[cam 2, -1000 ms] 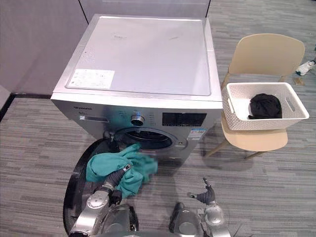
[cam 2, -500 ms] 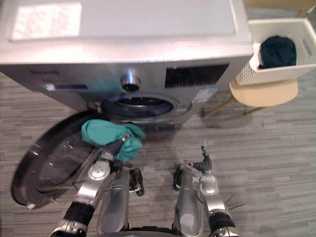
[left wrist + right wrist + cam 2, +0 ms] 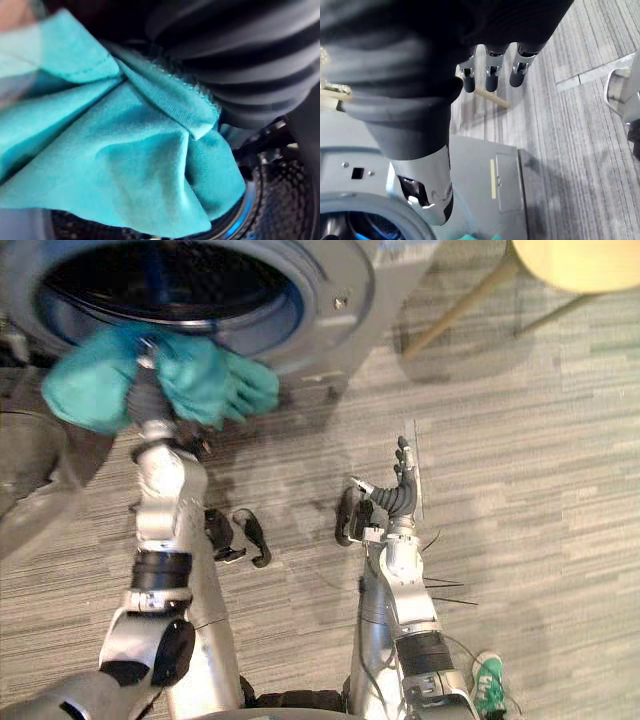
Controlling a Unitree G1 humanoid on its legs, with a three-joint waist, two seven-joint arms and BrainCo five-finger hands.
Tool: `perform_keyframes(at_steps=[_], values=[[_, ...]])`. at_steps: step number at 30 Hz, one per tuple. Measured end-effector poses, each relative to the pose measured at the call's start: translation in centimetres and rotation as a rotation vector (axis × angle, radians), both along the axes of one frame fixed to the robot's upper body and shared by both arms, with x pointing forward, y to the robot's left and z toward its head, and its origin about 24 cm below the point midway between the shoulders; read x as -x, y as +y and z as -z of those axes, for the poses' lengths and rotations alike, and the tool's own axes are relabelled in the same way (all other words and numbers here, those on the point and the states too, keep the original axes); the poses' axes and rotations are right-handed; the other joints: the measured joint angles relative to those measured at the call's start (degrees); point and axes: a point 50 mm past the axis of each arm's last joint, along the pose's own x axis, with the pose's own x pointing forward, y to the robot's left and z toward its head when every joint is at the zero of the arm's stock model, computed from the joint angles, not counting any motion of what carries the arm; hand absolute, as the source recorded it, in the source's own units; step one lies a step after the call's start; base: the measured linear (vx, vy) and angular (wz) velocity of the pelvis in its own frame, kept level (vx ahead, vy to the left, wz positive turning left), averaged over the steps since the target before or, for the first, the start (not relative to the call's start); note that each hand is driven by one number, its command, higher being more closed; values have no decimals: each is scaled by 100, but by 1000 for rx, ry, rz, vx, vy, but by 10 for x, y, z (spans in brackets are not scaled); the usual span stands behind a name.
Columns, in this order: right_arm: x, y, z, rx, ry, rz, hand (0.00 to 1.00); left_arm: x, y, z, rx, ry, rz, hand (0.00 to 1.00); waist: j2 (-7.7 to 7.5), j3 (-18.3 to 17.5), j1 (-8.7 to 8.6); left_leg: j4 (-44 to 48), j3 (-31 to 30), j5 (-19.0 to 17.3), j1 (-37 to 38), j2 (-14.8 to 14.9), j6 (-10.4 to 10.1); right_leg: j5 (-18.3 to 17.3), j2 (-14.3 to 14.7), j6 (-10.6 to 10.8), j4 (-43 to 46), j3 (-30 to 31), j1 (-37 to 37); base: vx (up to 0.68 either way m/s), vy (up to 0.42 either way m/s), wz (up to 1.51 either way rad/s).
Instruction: Pick up the laundry basket with both hands and put the clothes into the washing machine.
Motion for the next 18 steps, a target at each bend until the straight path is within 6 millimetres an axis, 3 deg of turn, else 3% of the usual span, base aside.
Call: perform_keyframes(at_steps=[6,8,9,11,14,18], values=[[4,-8,-7,-5,-56,17,0,20,3,-90,-55,-301,33,100,-5,3,-47,353,-171,-1,-597,19,-1,-40,-8,-87,342,-35,-527,-28,-28,1],[5,-8,-10,-5,-72,15,0,26,0,-108,-93,-349,38,100,-28,15,-69,430,-201,-1,-708,19,0,-43,-11,-91,410,-38,-621,0,0,0],[5,-8,-13,-3,-90,5,0,31,-3,-118,-130,-347,-122,100,-78,47,-101,477,-216,-1,-774,17,1,-44,-16,-92,458,-36,-682,0,0,0],[7,-8,-19,0,-126,-11,0,39,-9,-135,-164,-387,-244,100,-170,92,-146,527,-239,1,-930,18,4,-24,-7,-123,484,-45,-824,0,0,0],[10,-10,-25,-9,-165,-32,0,51,-24,-161,-282,-472,-319,100,-180,97,-164,560,-235,3,-1130,19,8,6,5,-152,482,-44,-1013,11,-11,-4],[13,-10,-27,-11,-190,-49,0,52,-31,-180,-444,-499,-456,100,-182,98,-173,560,-235,3,-1220,48,8,19,38,-143,439,-54,-1099,26,-7,-9]])
